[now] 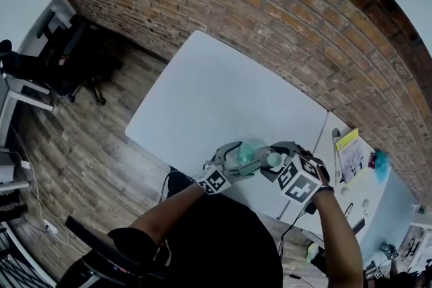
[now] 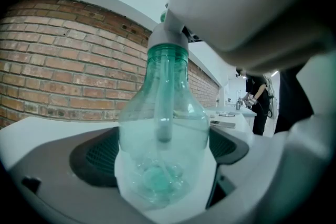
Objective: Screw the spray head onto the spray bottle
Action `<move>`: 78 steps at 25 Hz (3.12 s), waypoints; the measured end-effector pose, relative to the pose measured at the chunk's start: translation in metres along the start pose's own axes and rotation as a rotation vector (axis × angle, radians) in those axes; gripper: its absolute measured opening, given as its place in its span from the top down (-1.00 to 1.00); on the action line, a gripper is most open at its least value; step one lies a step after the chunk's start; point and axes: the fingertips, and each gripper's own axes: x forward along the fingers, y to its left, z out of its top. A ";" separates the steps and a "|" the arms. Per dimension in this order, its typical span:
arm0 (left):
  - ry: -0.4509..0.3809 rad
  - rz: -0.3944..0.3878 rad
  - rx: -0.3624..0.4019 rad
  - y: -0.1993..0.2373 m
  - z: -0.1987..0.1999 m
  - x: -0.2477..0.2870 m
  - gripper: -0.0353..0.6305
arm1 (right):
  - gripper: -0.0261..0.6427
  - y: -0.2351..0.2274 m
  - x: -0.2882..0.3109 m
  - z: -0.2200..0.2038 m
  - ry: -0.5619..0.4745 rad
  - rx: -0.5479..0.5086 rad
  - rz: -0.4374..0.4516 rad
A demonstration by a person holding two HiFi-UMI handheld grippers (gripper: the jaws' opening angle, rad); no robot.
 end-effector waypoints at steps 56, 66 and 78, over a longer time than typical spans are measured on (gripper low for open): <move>0.008 -0.021 0.002 -0.001 -0.007 0.007 -0.67 | 0.11 0.002 0.000 0.005 0.024 -0.186 0.057; 0.029 0.001 -0.003 -0.001 -0.007 0.008 -0.67 | 0.11 -0.007 0.003 0.003 -0.131 0.232 0.045; -0.013 0.061 0.020 -0.003 0.022 0.001 -0.67 | 0.11 -0.011 0.004 0.003 -0.154 0.357 0.006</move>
